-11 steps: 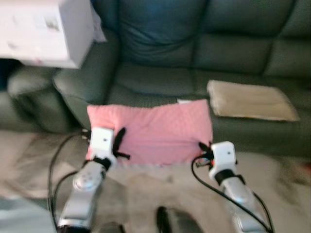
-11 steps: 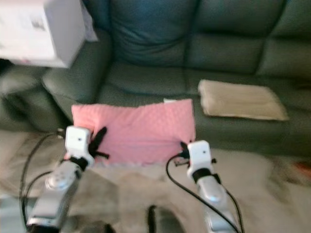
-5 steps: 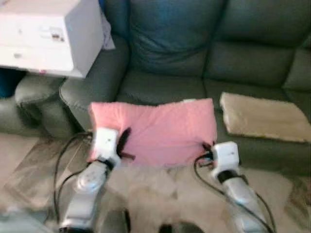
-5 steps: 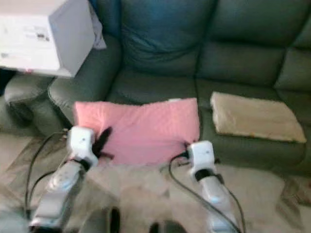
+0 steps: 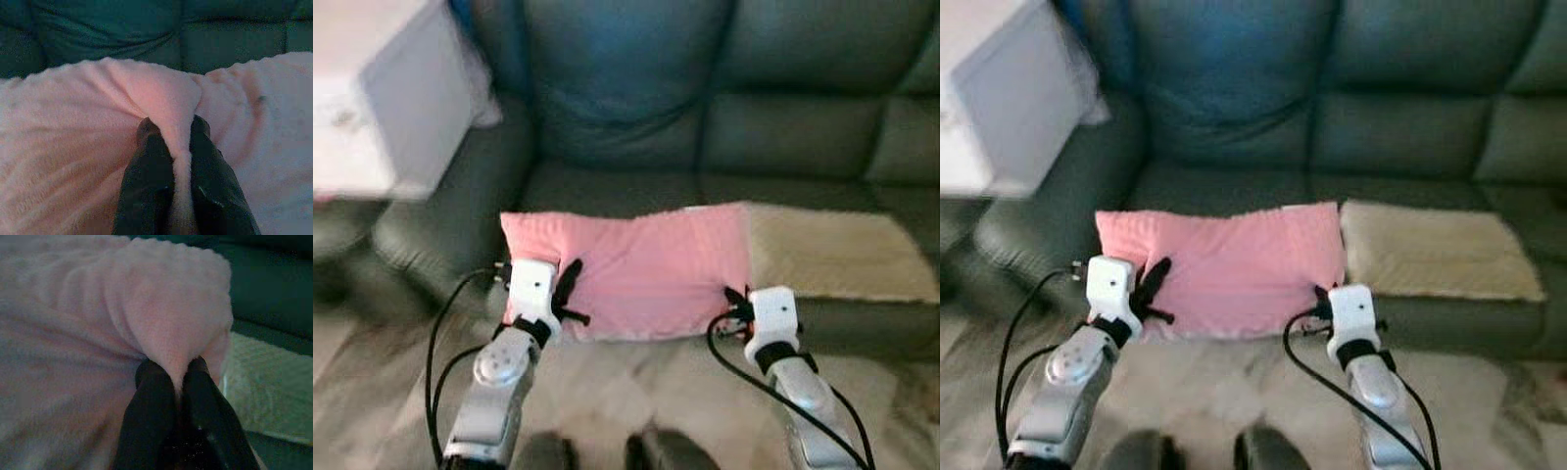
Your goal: Move the pillow to the sofa
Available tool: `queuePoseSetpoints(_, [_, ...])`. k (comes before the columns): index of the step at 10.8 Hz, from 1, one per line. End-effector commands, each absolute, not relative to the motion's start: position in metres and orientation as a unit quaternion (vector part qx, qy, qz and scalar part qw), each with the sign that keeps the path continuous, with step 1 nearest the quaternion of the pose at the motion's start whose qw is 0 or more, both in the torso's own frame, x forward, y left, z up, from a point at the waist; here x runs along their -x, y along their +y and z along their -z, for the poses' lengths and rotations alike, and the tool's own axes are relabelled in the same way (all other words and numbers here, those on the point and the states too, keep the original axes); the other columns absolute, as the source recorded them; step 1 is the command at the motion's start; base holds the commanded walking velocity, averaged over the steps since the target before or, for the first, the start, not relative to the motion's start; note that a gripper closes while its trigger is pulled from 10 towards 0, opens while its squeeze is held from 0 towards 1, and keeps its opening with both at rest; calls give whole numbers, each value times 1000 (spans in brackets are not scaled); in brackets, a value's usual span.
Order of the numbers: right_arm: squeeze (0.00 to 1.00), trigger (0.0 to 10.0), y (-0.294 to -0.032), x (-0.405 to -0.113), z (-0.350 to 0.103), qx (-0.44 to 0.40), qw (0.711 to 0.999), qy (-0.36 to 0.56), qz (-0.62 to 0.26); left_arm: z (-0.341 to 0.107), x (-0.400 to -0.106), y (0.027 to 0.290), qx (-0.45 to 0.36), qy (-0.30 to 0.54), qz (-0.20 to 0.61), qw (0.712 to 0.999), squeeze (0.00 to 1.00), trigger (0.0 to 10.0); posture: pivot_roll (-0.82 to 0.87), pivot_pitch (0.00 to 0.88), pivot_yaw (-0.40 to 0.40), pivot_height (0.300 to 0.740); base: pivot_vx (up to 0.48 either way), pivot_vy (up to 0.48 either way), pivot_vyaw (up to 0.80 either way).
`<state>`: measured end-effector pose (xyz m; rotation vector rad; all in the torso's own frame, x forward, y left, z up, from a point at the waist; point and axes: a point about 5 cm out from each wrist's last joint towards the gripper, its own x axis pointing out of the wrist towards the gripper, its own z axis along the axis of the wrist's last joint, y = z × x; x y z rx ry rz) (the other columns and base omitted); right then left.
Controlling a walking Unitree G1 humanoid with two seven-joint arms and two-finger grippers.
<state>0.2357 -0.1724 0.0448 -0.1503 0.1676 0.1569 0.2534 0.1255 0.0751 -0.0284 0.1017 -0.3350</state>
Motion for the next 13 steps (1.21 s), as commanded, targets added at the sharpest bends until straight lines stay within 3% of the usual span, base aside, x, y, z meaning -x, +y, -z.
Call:
queuePoseSetpoints(1, [0,10000,-167,-236,-47,71,991,78,-85,-79,-254,130,10,44,167,985,0,10000,-56,127,-39,740,416,0,-463])
queuePoseSetpoints(6, [0,10000,-168,-237,-46,73,990,79,-88,-77,-254,126,14,52,171,984,0,10000,-56,125,-44,740,285,386,0])
queuePoseSetpoints(8, [0,10000,-168,-238,-46,74,990,80,-89,-78,-255,127,3,44,168,985,0,10000,-57,124,-43,740,0,452,0])
queuePoseSetpoints(13, [0,10000,-167,-237,-44,74,989,84,-92,-73,-251,123,-1,58,171,984,0,10000,-51,127,-52,740,0,0,0])
